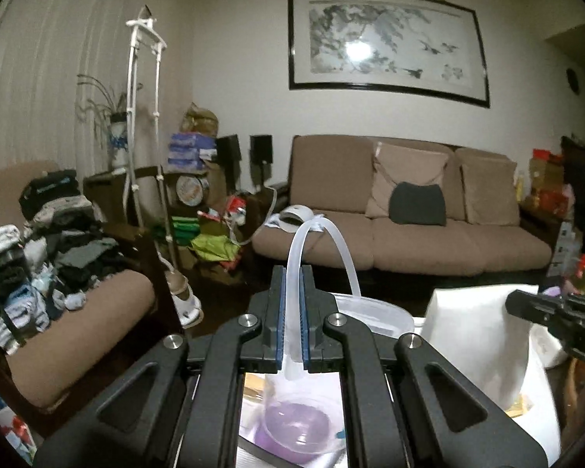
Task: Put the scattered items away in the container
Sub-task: 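Carry the clear cup by its handle into the white box with the left gripper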
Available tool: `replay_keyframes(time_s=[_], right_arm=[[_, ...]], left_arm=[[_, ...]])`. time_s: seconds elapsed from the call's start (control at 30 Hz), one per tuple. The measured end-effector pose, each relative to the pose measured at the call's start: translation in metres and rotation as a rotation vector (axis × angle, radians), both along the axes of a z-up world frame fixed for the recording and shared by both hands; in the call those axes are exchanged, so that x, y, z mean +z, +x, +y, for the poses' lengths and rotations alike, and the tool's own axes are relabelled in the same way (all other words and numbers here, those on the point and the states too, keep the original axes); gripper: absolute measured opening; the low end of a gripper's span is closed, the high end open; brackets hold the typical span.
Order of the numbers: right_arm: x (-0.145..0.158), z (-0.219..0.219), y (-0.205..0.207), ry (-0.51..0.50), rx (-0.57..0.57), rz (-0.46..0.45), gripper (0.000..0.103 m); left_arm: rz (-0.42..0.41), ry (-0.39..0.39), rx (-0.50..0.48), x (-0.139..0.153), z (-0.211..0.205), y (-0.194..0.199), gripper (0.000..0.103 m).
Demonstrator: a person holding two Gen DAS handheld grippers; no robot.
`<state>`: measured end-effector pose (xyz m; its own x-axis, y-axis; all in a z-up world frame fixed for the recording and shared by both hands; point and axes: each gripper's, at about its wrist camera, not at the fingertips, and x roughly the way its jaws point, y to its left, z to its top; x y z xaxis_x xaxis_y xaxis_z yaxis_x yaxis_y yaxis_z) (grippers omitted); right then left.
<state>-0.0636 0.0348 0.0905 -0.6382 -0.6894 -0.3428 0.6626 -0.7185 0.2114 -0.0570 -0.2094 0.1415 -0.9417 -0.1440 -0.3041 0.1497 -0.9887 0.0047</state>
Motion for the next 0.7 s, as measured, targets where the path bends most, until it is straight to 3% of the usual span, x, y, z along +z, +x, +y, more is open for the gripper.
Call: replay_keyframes(time_s=[0.13,0.23,0.4,0.5,0.7], right_arm=[[0.007,-0.027,-0.021,-0.030,0.033,-0.016,0.004],[0.019,-0.050,-0.033,-0.067,0.072,-0.020,0.004],[0.019,-0.080,-0.038,-0.132,0.154,0.014,0.004],[0.003,-0.095,-0.048,-0.172,0.163,0.015,0.004],[-0.068,-0.121,-0.094,-0.167,0.133,-0.141,0.004]], left_arm=[[0.010,-0.022,0.026,-0.002,-0.011,-0.006,0.006],[0.060,-0.016,0.080,-0.005,-0.027,-0.010,0.006],[0.060,0.081,0.032,-0.029,-0.063,-0.029,0.006],[0.057,0.060,0.017,-0.047,-0.072,-0.040,0.006],[-0.075,0.135,0.003,-0.107,-0.095,-0.080,0.006]])
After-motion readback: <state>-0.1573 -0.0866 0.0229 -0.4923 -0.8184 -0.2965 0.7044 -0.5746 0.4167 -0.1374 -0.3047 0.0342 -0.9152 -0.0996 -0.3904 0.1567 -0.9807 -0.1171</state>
